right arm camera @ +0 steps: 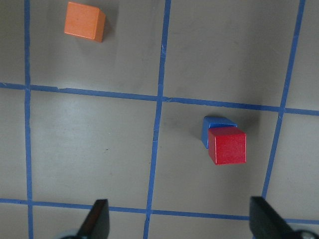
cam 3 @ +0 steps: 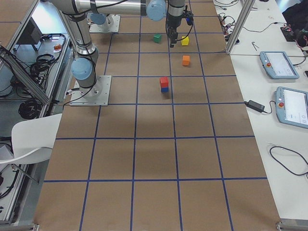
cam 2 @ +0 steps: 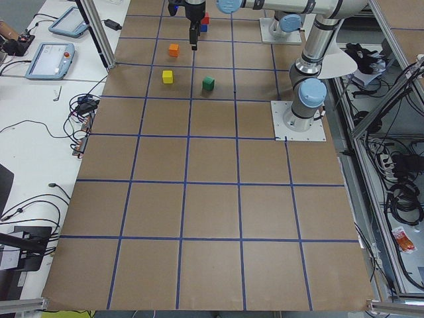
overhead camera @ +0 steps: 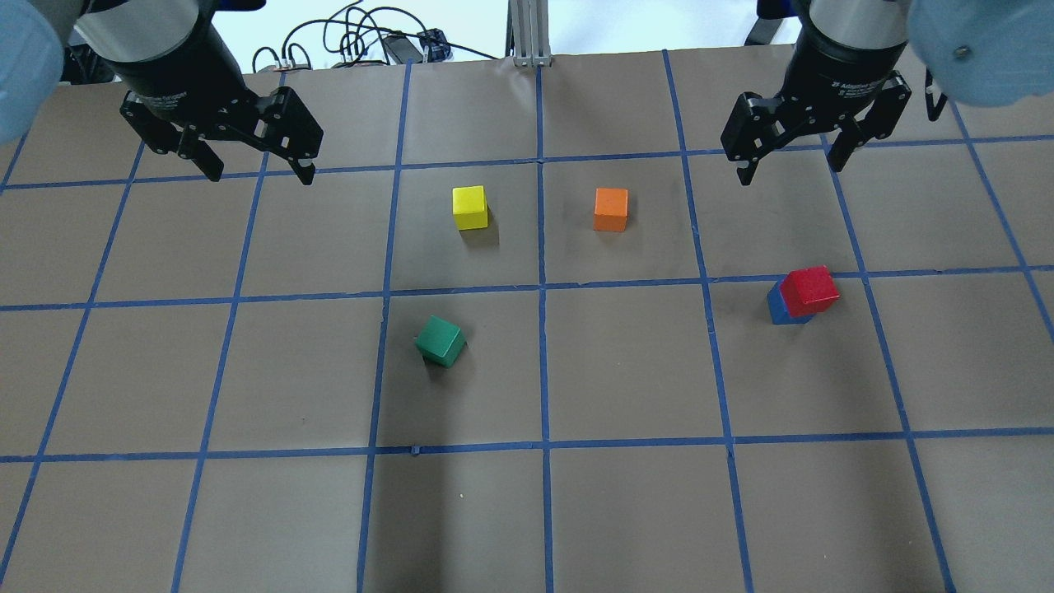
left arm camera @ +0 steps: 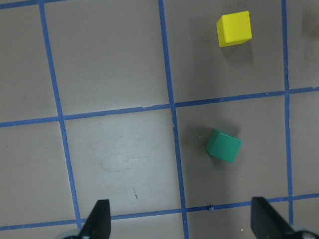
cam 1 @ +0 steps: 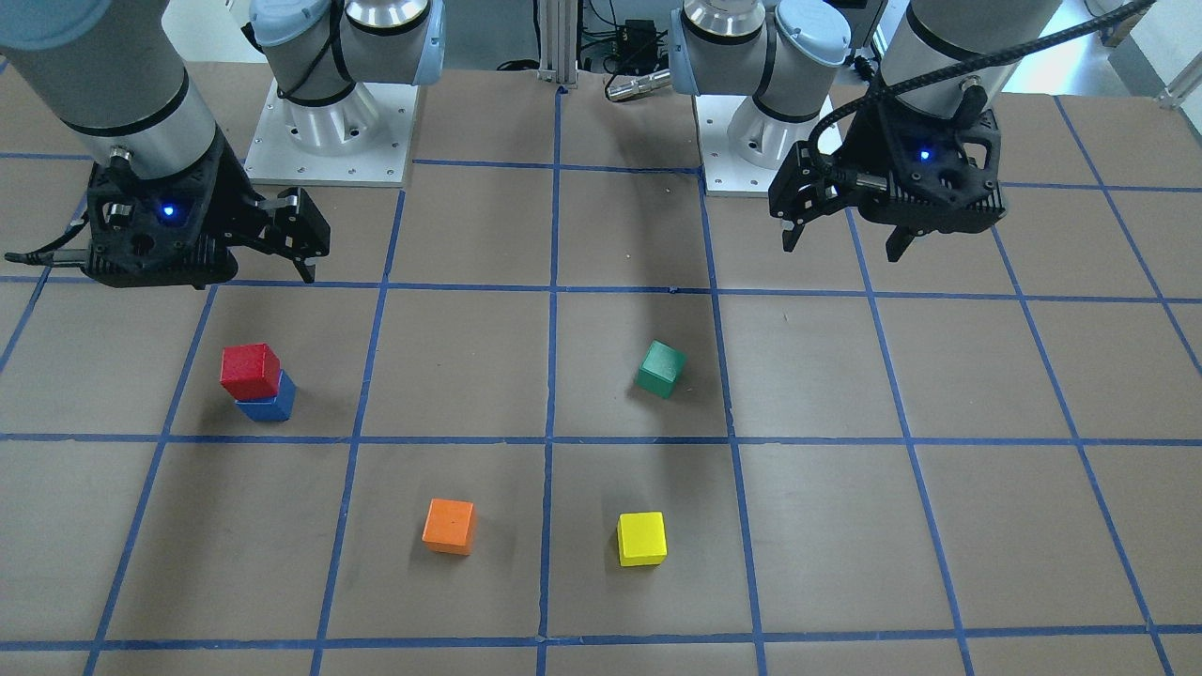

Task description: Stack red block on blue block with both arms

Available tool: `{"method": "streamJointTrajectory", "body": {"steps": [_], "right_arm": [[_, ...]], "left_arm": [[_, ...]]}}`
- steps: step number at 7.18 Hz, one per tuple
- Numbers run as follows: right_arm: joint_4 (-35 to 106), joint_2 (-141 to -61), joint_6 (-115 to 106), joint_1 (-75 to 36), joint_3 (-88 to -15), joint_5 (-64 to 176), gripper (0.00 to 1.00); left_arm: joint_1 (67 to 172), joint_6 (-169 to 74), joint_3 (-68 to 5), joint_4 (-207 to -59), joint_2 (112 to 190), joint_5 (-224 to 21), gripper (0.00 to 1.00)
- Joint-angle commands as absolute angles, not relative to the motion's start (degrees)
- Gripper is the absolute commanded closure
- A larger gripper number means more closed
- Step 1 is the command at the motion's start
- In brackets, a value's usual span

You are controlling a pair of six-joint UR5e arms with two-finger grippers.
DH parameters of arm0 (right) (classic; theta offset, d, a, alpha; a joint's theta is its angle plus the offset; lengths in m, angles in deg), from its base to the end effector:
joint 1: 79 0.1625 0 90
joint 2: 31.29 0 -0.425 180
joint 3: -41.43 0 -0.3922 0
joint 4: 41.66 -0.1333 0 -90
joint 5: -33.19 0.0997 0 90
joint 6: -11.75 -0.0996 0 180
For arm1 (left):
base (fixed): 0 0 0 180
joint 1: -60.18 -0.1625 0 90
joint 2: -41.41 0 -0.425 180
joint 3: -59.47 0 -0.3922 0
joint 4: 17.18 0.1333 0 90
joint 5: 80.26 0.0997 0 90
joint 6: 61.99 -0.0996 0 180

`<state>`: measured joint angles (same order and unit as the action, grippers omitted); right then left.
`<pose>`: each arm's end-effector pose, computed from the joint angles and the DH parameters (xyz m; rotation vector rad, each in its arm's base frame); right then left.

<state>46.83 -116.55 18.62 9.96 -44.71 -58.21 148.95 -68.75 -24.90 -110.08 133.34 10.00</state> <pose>0.1214 -0.5250 0.4764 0.1594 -3.1153 -0.0675 -0.1219 -0.5095 0.5144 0.1512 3.1324 -0.0213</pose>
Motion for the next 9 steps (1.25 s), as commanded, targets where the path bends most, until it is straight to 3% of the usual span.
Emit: {"method": "streamJointTrajectory", "body": {"steps": [1,9], "right_arm": [[46.7,-116.9,18.4,10.7,-45.0,-57.7,0.00],[46.8,-116.8,18.4,12.4,-45.0,-58.0,0.00]], "left_arm": [[148.9,-68.8,-24.9,-110.1,133.3,10.0,0.00],[148.9,-68.6,-24.9,-107.8,133.7,9.9,0.00]]}}
